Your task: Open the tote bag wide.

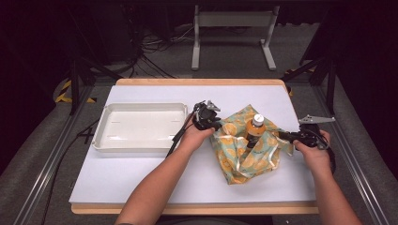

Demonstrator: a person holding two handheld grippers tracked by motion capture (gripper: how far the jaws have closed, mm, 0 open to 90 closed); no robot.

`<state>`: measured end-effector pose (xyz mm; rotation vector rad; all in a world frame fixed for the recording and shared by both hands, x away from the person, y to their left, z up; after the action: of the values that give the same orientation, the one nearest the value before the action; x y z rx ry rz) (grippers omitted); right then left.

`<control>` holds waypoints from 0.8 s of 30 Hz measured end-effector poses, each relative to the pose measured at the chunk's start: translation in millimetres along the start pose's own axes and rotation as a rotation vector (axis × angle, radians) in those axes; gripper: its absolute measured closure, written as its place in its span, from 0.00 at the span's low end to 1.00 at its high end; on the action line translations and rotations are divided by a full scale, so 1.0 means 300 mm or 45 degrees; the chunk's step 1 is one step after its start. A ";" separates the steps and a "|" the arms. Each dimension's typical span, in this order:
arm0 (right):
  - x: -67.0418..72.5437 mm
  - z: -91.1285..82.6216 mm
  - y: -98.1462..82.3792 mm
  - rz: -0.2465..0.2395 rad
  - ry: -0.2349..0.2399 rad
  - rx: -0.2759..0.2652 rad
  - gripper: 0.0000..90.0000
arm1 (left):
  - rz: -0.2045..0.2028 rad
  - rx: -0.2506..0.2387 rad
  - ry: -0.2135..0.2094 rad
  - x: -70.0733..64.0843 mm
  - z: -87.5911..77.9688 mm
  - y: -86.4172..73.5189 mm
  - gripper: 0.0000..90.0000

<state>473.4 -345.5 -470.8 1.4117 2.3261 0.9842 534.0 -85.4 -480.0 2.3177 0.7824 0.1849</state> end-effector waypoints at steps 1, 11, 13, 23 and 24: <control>-0.003 0.001 -0.005 0.002 -0.002 0.005 0.99 | -0.002 0.008 0.002 -0.001 0.002 -0.002 0.83; 0.004 -0.007 -0.010 0.033 0.024 0.000 0.95 | -0.023 0.079 0.008 0.000 0.025 -0.023 0.83; 0.011 -0.029 0.000 0.032 0.023 -0.024 0.91 | -0.019 0.079 0.010 -0.002 0.022 -0.023 0.83; 0.065 -0.173 0.049 -0.028 -0.006 -0.174 0.70 | -0.010 0.077 0.015 -0.006 0.021 -0.022 0.83; 0.081 -0.190 0.059 -0.047 -0.004 -0.202 0.69 | -0.010 0.085 0.012 -0.009 0.022 -0.024 0.83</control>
<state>443.5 -343.1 -413.7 1.3040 2.2088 1.1271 530.4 -86.4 -489.5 2.3777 0.8139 0.1685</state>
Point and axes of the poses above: each handheld gripper's, and its own axes: z roughly forward along the jaws, y roughly out of its top, x roughly to its left, the point moved 9 cm from there along z, roughly forward along the jaws, and after that the axes turned 8 degrees about x, right-handed, at the moved point
